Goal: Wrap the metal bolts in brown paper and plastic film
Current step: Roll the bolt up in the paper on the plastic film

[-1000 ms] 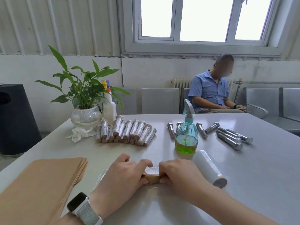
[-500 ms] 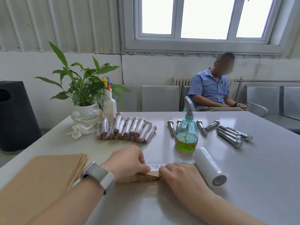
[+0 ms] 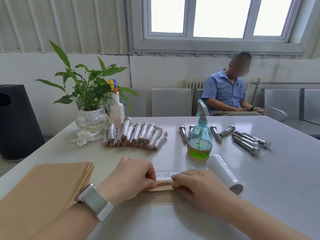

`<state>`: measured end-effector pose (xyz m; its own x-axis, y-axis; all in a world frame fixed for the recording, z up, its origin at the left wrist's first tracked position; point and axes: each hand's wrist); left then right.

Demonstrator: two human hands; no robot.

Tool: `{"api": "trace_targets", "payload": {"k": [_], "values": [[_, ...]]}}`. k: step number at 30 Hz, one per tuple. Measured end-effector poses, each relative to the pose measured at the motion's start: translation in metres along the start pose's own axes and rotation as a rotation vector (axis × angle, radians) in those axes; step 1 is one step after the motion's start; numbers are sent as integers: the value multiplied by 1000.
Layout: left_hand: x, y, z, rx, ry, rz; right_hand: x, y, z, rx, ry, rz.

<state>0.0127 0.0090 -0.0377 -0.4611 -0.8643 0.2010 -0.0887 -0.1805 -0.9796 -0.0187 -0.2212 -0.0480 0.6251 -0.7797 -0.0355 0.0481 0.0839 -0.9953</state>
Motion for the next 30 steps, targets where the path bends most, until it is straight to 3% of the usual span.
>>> {"api": "trace_targets", "payload": {"k": [2, 6, 18, 25, 30], "values": [[-1, 0, 1, 12, 27, 36, 9, -1, -2, -58, -10, 167], [1, -2, 2, 12, 56, 124, 10, -7, 7, -144, -6, 236], [-2, 4, -12, 113, 163, 140, 9, -40, 51, -511, 108, 78], [-1, 0, -13, 113, 187, 240, 3, -50, 56, -556, 169, 80], [3, 3, -14, 194, 242, 265, 2, -42, 53, -505, 96, -22]]}}
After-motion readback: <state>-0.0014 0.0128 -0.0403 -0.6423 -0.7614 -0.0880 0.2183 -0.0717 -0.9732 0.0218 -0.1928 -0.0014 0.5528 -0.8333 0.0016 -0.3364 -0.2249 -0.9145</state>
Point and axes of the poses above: each hand's wrist, its own z-axis towards the middle knuckle, its own y-axis out of the palm, x = y × z, and after that the axes turned 12 degrees about -x, right-handed
